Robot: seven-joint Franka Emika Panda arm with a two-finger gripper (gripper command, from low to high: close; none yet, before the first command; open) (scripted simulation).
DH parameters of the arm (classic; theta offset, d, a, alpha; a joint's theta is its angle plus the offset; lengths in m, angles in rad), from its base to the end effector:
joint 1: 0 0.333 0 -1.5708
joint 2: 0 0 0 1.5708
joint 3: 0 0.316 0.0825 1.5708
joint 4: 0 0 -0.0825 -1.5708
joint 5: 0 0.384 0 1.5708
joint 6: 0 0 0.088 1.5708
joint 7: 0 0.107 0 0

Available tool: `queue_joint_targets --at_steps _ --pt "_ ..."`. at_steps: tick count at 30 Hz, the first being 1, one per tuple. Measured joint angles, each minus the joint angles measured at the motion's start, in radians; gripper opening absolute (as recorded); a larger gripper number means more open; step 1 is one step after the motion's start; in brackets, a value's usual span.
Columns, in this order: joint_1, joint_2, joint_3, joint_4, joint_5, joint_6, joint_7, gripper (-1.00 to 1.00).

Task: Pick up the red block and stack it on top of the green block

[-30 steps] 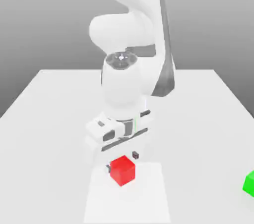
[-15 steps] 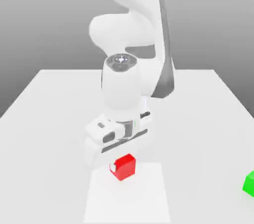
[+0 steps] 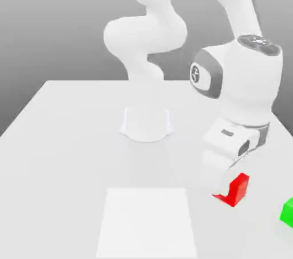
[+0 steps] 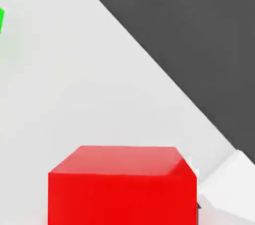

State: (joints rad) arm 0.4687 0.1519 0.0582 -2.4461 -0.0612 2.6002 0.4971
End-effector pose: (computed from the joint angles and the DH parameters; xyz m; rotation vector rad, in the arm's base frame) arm 0.4199 0.2463 0.2402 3.1204 0.1273 0.0211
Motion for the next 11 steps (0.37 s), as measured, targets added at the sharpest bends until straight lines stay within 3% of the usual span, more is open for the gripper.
queue_joint_targets --at_steps 3,7,8,11 --pt "0.079 0.061 0.062 0.099 0.005 -0.041 0.08 -1.0" --pt "0.122 0.195 0.059 0.135 -0.022 0.054 0.124 -1.0" --pt "0.125 0.216 0.056 0.138 -0.028 0.072 0.129 1.0" --pt "0.125 0.216 0.056 0.138 -0.028 0.072 0.129 1.0"
